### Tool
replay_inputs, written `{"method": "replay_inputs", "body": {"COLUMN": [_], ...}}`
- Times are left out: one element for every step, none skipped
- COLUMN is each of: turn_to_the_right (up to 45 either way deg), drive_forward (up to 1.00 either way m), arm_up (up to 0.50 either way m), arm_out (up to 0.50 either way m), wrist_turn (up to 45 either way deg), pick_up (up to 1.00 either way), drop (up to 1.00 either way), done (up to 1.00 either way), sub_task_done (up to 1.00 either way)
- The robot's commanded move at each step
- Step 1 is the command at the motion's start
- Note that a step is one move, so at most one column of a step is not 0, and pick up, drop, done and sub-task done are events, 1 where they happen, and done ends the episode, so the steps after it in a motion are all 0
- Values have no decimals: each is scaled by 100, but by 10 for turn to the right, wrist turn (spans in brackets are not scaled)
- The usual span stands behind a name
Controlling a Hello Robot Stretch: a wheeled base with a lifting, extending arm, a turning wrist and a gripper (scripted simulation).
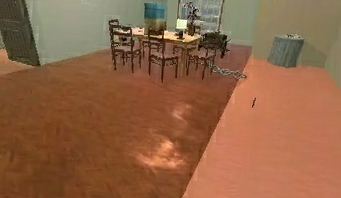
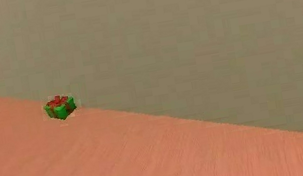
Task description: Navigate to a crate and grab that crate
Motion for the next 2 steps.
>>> {"method": "replay_inputs", "body": {"turn_to_the_right": [-120, 0], "drive_forward": [0, 40], "arm_up": [0, 0], "arm_out": [0, 0], "wrist_turn": [0, 0], "pick_up": [0, 0], "drop": [0, 0], "done": [0, 0], "sub_task_done": [0, 0]}}
